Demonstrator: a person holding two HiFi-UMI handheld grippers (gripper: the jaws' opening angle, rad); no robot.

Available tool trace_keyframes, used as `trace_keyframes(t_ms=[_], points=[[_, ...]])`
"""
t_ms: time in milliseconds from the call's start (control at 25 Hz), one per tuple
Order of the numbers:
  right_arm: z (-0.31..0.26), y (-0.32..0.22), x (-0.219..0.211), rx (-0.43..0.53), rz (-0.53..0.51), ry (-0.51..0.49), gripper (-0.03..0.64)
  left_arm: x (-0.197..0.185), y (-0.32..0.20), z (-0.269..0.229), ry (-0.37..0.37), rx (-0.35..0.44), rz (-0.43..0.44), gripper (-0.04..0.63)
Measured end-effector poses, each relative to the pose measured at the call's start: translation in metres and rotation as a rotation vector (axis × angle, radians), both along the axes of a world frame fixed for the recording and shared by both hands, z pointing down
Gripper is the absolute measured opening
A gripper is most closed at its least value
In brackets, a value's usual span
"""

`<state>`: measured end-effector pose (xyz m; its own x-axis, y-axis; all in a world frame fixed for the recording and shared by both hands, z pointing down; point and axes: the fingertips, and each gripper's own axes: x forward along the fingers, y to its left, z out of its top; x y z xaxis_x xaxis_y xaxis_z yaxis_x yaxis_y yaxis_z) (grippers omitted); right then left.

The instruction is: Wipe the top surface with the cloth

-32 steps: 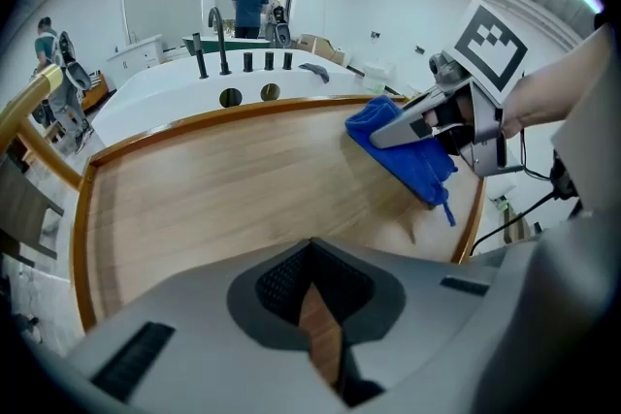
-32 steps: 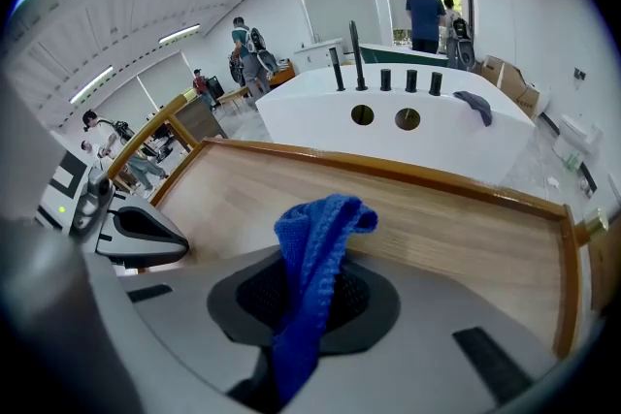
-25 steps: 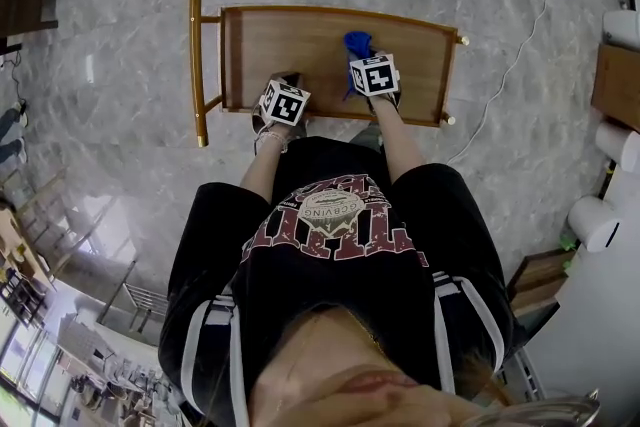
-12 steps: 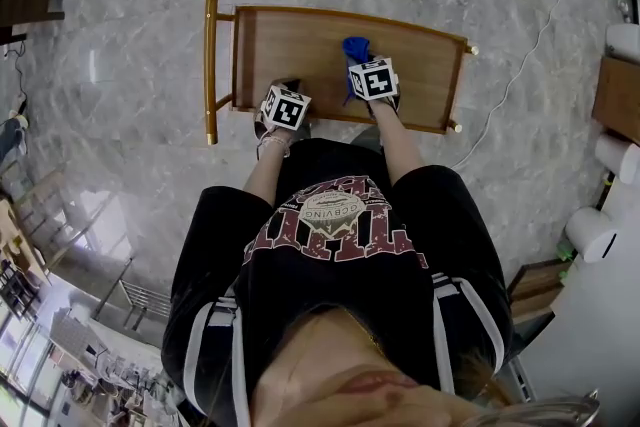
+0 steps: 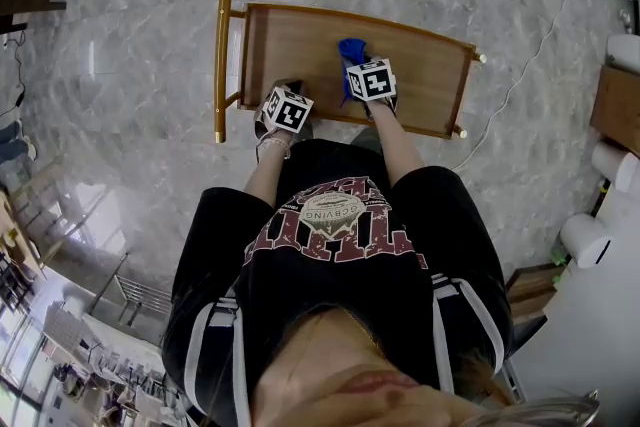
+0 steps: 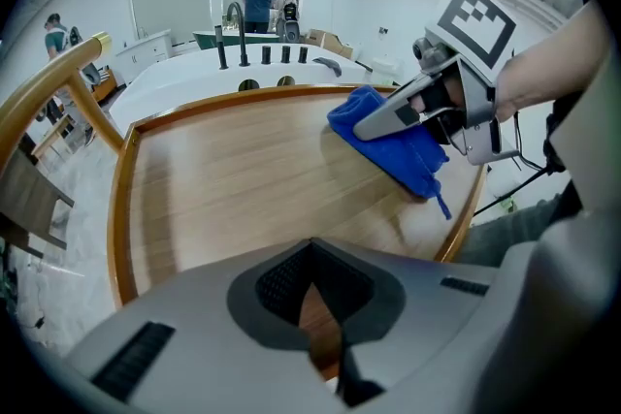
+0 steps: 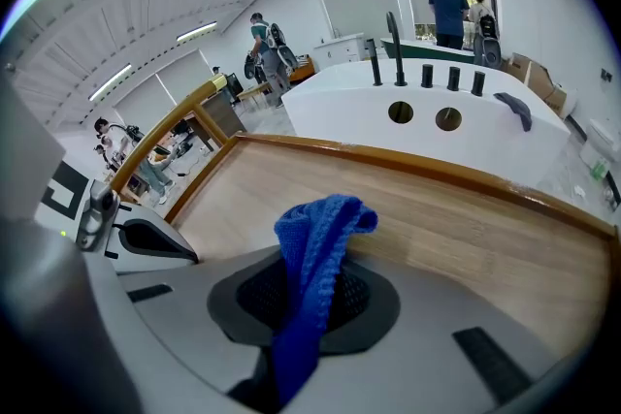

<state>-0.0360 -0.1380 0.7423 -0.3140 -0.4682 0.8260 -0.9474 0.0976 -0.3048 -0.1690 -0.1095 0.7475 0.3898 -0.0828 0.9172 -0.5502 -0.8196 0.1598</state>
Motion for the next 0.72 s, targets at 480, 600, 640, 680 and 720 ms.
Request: trace_keyframes(t_ms=[480, 600, 640, 680, 720], points=[[0.0, -0.019, -0.036, 0.0, -0.048, 0.011, 0.055, -0.009, 0.0, 0.0, 0.062, -0.028, 0.01, 0.048], [0.0, -0.024, -0.045, 0.002, -0.055, 0.005, 0.055, -0.019, -0.004, -0.001, 0.062, -0.04, -0.033, 0.048], [0.0, -0.026, -0.047, 0.002, -0.059, 0.006, 0.055, -0.024, -0.006, -0.002, 0.061, -0.041, -0.05, 0.048], [0.0, -0.027, -0.05, 0.003, -0.063, 0.009, 0.055, -0.03, -0.008, -0.003, 0.06, -0.04, -0.064, 0.048], [0.0, -0.029, -0.052, 0.005, -0.068, 0.011, 0.055, -0.036, -0.01, -0.004, 0.058, -0.036, -0.076, 0.048]])
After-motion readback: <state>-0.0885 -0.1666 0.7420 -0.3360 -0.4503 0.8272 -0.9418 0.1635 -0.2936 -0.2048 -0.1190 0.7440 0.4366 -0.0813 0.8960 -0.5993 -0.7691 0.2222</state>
